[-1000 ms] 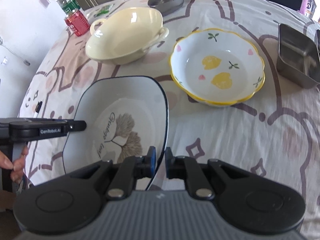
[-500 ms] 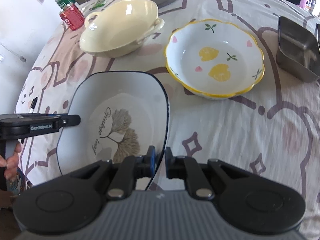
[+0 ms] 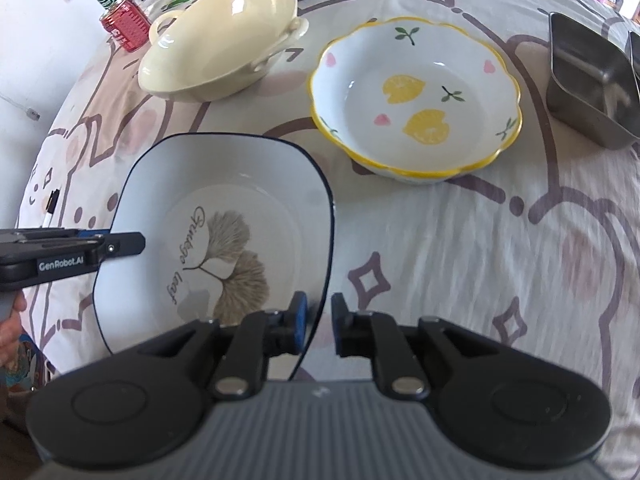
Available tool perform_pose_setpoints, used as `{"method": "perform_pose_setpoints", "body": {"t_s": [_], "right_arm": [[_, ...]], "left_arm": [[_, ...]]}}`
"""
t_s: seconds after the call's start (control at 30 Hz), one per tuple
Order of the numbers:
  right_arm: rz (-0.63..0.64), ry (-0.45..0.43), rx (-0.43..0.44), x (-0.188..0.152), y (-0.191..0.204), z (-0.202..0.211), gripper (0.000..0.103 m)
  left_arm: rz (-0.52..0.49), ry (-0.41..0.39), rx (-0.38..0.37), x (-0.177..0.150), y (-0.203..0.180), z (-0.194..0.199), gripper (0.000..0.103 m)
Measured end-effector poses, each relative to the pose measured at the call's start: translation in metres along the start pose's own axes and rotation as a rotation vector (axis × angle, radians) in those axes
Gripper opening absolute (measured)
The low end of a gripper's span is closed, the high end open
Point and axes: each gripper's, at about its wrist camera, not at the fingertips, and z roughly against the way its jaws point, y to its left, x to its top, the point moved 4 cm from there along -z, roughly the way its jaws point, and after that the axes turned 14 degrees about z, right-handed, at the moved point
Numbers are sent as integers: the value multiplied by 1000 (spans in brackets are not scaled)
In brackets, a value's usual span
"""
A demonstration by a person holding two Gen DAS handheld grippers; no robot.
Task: Organize plates and bowls
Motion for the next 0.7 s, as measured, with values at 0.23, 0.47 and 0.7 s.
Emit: {"method": "perform_pose_setpoints", "body": {"t_s": [0.23,0.47,0.7], "right_arm": [[11,0,-11,-4,-1,4,45],[17,-41,-24,-7,-2,17,65],[-8,-118,-9,-8,-6,35,93]], "left_arm": [[-4,5,15,-3,2,2,29],[-21,-12,20,-6,3,10,69],[-17,-70,-5,-6,0,26,101]]}}
